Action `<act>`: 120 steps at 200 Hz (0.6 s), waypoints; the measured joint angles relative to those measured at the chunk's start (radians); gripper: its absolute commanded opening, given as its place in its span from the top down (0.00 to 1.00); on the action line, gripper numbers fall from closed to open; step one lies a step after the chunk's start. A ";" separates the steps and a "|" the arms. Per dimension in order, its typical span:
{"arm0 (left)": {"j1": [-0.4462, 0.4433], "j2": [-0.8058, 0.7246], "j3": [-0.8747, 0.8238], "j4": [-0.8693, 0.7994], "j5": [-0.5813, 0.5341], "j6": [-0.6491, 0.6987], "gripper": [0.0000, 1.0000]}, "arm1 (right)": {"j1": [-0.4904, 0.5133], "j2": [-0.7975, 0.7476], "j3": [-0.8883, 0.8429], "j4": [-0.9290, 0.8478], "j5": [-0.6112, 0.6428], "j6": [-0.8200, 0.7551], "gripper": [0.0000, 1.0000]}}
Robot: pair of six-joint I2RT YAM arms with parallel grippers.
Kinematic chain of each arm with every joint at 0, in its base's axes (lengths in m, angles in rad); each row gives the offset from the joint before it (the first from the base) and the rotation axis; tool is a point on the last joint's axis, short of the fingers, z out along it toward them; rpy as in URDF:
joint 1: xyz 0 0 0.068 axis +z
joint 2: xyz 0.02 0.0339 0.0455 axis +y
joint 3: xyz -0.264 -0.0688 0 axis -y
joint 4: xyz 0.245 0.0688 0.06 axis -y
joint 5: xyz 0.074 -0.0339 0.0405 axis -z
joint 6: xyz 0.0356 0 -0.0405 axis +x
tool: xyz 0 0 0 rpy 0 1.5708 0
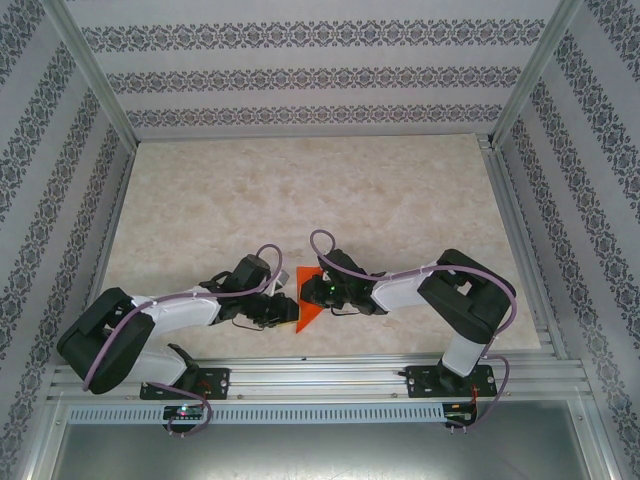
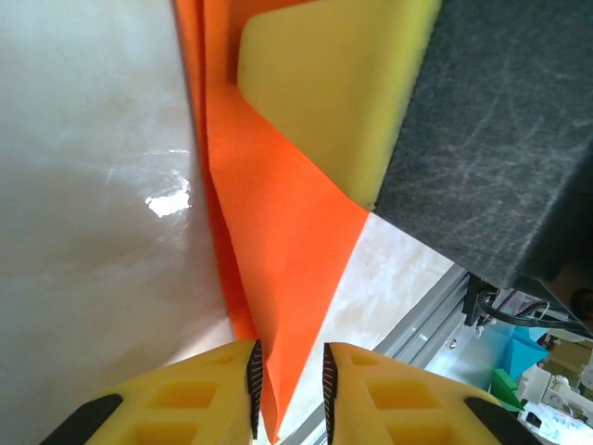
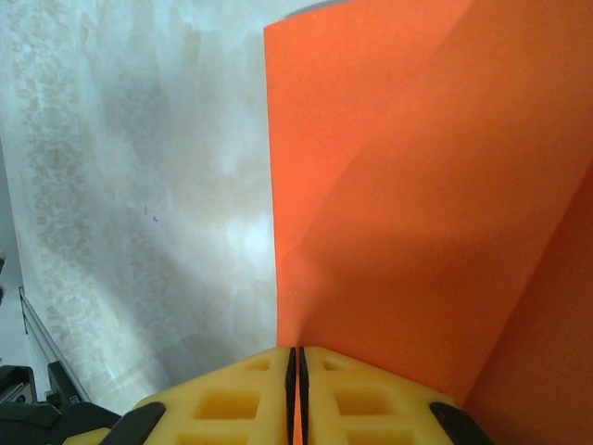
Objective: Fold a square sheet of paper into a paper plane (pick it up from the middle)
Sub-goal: Fourth fold the wing at the center of the table.
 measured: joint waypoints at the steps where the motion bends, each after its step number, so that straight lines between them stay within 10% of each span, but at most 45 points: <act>1: -0.001 0.000 0.000 0.000 0.001 0.000 0.73 | 0.000 0.000 0.000 0.000 0.000 0.000 0.88; 120: -0.037 0.047 0.000 -0.006 0.008 0.002 0.83 | 0.001 0.006 -0.014 0.039 0.000 0.006 0.88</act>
